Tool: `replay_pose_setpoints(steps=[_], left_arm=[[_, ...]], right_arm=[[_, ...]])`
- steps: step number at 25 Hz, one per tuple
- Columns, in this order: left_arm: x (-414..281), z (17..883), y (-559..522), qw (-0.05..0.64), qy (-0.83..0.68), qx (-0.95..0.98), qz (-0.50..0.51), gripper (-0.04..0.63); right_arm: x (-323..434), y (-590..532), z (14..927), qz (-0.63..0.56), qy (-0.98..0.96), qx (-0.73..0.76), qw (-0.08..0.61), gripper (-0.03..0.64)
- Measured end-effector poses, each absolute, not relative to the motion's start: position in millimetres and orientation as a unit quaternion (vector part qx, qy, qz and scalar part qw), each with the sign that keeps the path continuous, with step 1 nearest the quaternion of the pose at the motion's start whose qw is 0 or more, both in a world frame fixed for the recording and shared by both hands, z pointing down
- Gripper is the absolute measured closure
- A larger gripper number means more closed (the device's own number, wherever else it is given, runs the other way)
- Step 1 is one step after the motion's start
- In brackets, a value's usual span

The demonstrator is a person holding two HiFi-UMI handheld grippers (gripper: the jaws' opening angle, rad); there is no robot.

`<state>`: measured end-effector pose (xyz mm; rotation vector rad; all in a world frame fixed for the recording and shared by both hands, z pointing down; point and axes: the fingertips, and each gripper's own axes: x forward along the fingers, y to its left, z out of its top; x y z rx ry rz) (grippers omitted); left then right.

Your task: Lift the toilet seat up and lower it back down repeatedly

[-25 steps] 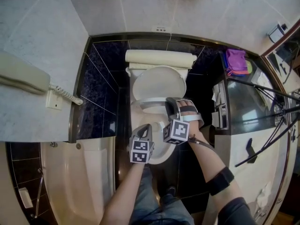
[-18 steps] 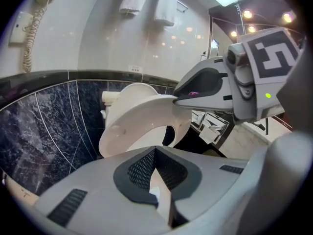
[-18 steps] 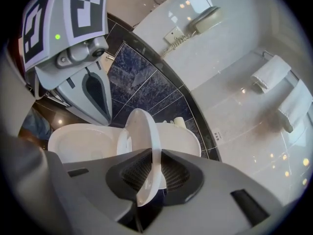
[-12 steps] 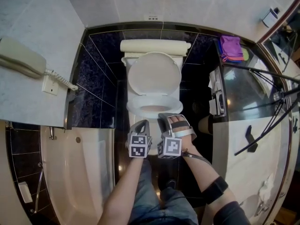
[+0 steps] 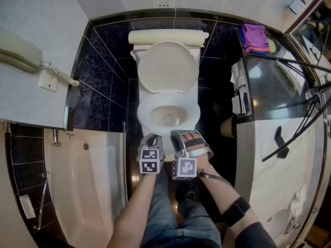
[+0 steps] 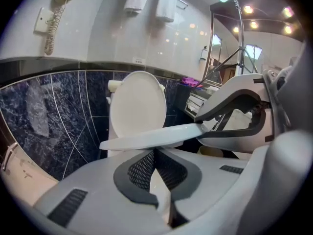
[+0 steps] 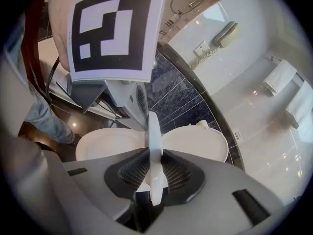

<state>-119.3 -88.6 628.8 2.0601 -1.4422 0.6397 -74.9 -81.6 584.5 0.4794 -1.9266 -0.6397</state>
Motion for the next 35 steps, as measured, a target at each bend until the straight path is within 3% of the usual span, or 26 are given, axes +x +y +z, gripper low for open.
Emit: replay_pose_setpoints(steps=[3, 9, 24, 35], left_arm=[[-120.8, 641.2, -78.2, 0.268, -0.541, 0.76, 0.239, 0.606], [-117.2, 663.1, -57.9, 0.27, -0.541, 0.759, 0.241, 0.605], [-107.0, 797.6, 27.7, 0.276, -0.514, 0.761, 0.285, 0.606], [-94.9, 899.7, 69.6, 0.316, -0.48, 0.755, 0.316, 0.606]], right_arm=[[-74.4, -62.3, 589.4, -0.271, -0.805, 0.188, 0.492, 0.515], [-44.2, -26.3, 607.0, -0.243, -0.817, 0.207, 0.481, 0.598], [71.7, -12.7, 741.3, 0.116, -0.799, 0.442, 0.39, 0.6], [80.0, -10.5, 842.6, 0.17, -0.776, 0.469, 0.387, 0.6]])
